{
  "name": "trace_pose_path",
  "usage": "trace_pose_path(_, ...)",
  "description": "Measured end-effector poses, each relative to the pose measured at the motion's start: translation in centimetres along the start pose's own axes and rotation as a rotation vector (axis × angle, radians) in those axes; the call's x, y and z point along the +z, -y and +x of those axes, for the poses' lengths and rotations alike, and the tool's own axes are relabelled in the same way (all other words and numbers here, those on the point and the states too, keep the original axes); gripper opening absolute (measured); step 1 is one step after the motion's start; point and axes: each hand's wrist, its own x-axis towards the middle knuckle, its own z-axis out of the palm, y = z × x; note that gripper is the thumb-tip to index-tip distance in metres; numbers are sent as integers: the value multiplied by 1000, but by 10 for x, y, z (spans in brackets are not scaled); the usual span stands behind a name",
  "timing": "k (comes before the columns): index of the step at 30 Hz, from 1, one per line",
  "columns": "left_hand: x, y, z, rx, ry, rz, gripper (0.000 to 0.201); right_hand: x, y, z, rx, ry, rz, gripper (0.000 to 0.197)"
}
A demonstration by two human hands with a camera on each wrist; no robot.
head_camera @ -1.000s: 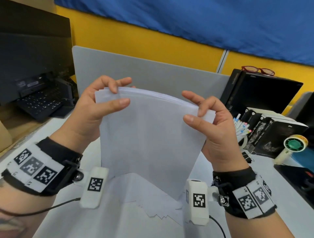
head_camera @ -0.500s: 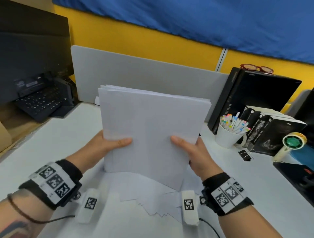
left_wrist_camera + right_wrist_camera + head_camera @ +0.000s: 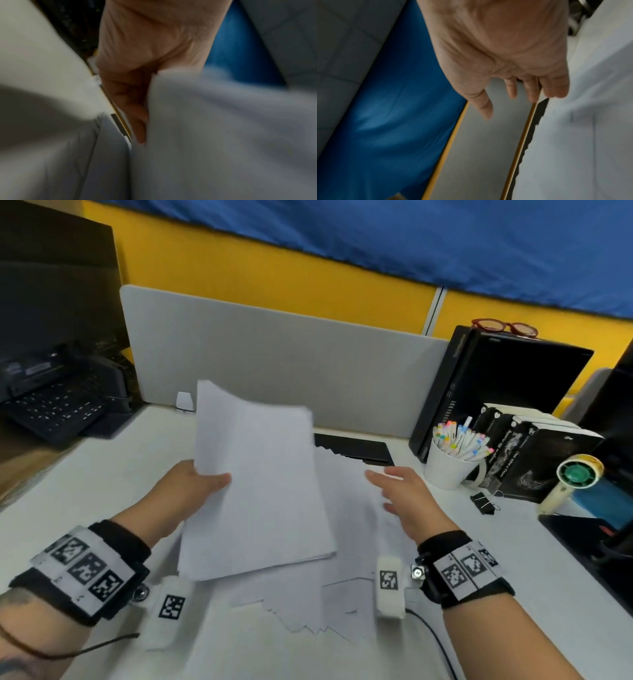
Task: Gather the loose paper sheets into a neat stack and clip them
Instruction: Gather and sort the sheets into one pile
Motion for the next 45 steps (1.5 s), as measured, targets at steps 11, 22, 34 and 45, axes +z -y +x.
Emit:
trace_pose_path(11,-1,43,12,-309,107,37,24,-29,-28,35,298,-101,6,88)
trace_pose_path(22,-1,54,20,-331,85,25,22,-10,-4,10,324,-142,107,82)
trace_pose_path(34,-9,62,21,-414,53,-175,26,34,5,8,494,-35,413,67)
trace_pose_path(45,-8,66,23,-389,46,-199,27,21,-5,13,392,-230,432,38)
